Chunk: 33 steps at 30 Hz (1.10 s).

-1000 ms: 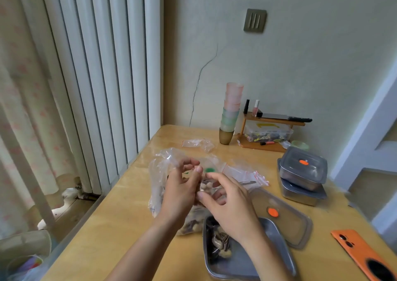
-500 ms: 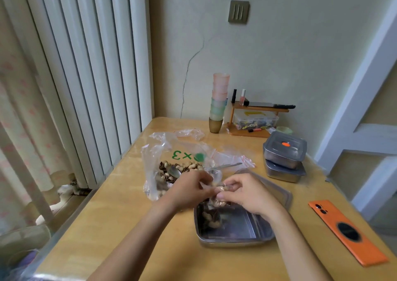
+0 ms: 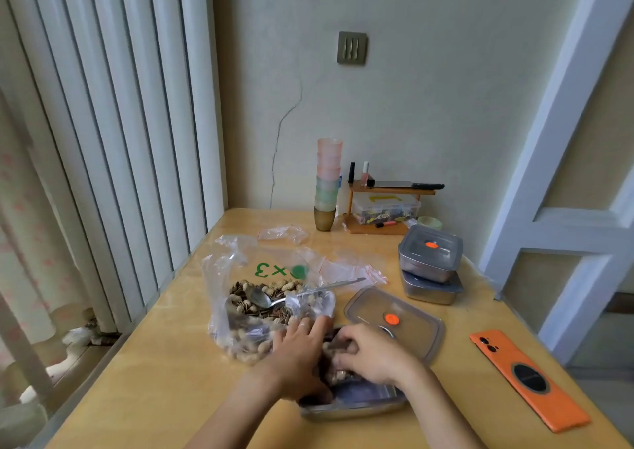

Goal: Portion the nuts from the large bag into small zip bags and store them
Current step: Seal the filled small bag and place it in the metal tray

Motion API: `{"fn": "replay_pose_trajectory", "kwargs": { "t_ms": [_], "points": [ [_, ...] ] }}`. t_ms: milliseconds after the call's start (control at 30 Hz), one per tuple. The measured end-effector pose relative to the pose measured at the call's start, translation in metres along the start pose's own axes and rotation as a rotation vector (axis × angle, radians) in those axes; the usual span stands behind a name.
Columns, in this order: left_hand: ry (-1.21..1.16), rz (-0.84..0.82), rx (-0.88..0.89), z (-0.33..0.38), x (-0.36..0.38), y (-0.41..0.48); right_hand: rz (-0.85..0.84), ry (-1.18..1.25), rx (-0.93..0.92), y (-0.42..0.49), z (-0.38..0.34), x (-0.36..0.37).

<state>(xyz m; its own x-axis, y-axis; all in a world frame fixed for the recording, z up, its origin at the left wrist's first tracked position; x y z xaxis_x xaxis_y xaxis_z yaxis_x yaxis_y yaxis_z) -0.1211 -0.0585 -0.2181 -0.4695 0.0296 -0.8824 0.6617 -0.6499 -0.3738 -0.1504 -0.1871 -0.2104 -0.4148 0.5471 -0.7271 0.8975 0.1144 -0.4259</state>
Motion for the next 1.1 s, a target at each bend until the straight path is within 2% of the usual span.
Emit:
{"fn": "replay_pose_trajectory", "kwargs": {
  "t_ms": [133, 267, 433, 600, 667, 767, 833, 900, 967, 1033, 1100],
  "points": [
    [-0.023, 0.033, 0.03, 0.001, -0.003, 0.002, 0.121, 0.069, 0.053, -0.007, 0.005, -0.011],
    [-0.01, 0.023, 0.007, 0.0, 0.002, 0.006, 0.161, 0.012, 0.044, -0.007, 0.001, -0.011],
    [0.021, 0.169, -0.036, 0.003, 0.0, 0.008, 0.126, 0.027, 0.043, -0.002, 0.002, -0.009],
    [0.03, 0.217, -0.022, 0.002, 0.001, 0.006, 0.086, 0.05, 0.081, -0.005, -0.001, -0.021],
    [0.001, 0.196, 0.0, -0.001, 0.003, 0.007, 0.157, 0.131, 0.099, -0.001, 0.003, -0.039],
    [-0.086, 0.179, 0.024, -0.009, 0.0, 0.005, 0.352, 0.219, 0.155, 0.016, 0.022, -0.077],
    [-0.162, 0.256, 0.031, -0.014, -0.01, 0.002, 0.496, 0.232, 0.2, 0.031, 0.038, -0.103],
    [-0.277, 0.415, 0.056, -0.021, -0.025, -0.003, 0.585, 0.22, 0.196, 0.047, 0.046, -0.123],
    [-0.388, 0.577, 0.087, -0.033, -0.035, -0.007, 0.574, 0.238, 0.146, 0.066, 0.048, -0.133],
    [-0.357, 0.707, 0.053, -0.046, -0.042, -0.011, 0.529, 0.254, 0.102, 0.082, 0.048, -0.138],
    [-0.243, 0.709, -0.008, -0.059, -0.042, -0.007, 0.495, 0.258, 0.065, 0.096, 0.046, -0.142]
  ]
}}
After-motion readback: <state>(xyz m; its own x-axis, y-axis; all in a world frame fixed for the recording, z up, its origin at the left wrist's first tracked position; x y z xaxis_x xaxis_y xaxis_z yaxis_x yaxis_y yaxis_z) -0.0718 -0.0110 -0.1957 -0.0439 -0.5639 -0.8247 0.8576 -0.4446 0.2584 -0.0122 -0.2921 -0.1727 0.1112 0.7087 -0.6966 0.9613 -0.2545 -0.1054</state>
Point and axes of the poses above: each hand's wrist, its own y-axis towards the middle knuckle, its own x-axis out of the palm, z = x × y, the point moved 7 cm from there along y, towards the middle knuckle, and after that the axes turned 15 degrees about -z, right-handed, at the moved point
